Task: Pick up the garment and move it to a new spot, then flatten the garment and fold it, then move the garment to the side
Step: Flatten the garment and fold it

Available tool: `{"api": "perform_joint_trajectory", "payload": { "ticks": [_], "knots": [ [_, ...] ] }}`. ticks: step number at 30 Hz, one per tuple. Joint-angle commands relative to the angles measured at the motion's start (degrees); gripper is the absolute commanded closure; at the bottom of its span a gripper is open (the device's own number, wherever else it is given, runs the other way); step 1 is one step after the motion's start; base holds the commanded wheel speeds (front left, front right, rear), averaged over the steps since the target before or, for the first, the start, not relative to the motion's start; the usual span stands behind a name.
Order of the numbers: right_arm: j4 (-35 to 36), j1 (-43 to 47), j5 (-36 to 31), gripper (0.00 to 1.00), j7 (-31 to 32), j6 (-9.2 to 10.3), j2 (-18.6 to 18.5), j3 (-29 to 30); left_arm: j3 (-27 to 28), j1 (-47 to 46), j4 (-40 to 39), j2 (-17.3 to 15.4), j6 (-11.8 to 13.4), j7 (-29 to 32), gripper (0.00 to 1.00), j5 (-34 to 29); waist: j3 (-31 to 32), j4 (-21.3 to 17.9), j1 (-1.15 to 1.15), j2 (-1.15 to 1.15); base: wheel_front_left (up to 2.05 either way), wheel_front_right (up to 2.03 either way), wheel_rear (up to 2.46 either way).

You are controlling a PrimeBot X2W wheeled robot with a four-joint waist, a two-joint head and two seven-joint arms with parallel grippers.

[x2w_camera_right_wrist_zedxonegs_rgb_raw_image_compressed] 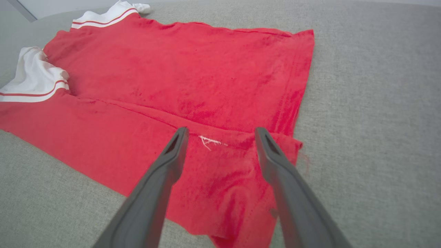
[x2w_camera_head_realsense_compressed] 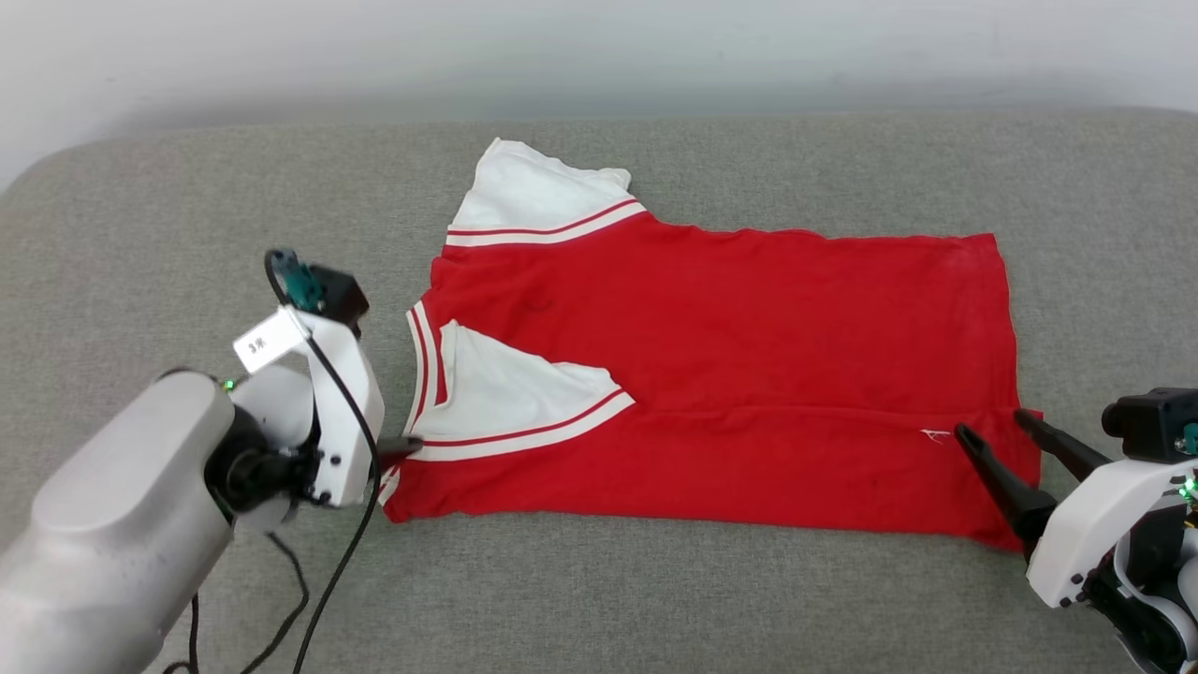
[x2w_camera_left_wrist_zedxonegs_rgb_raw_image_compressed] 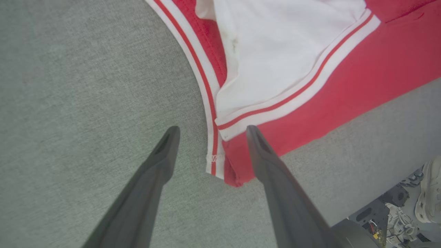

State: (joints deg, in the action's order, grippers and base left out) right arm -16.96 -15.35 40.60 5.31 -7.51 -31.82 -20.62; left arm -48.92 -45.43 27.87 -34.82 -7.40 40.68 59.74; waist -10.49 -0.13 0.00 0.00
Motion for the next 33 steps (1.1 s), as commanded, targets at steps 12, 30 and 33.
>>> {"api": "perform_joint_trajectory", "payload": {
  "ticks": [12, 30, 33],
  "knots": [
    [-0.35, -2.29, 0.14, 0.00, -0.29, 0.05, 1.03, -0.73, -3.06, 6.25, 2.90, 0.64, 0.39, 1.37, 0.29, 0.46, -2.13, -1.87, 0.00, 0.00, 0.00, 0.00, 0.00],
    [7.19, -4.98, -0.85, 0.00, 14.92, 0.05, -9.27, 0.14, -0.72, 6.70, -4.94, -3.58, 0.24, -12.54, 1.00, -1.22, 0.65, -1.63, 0.00, 0.00, 0.00, 0.00, 0.00],
    [8.48, -5.10, 1.02, 0.00, 22.82, 0.05, -11.20, -1.24, -0.41, 6.83, -7.50, -4.87, 0.98, -13.56, 1.00, -2.21, 0.61, -1.41, 0.00, 0.00, 0.00, 0.00, 0.00]
  ]
}}
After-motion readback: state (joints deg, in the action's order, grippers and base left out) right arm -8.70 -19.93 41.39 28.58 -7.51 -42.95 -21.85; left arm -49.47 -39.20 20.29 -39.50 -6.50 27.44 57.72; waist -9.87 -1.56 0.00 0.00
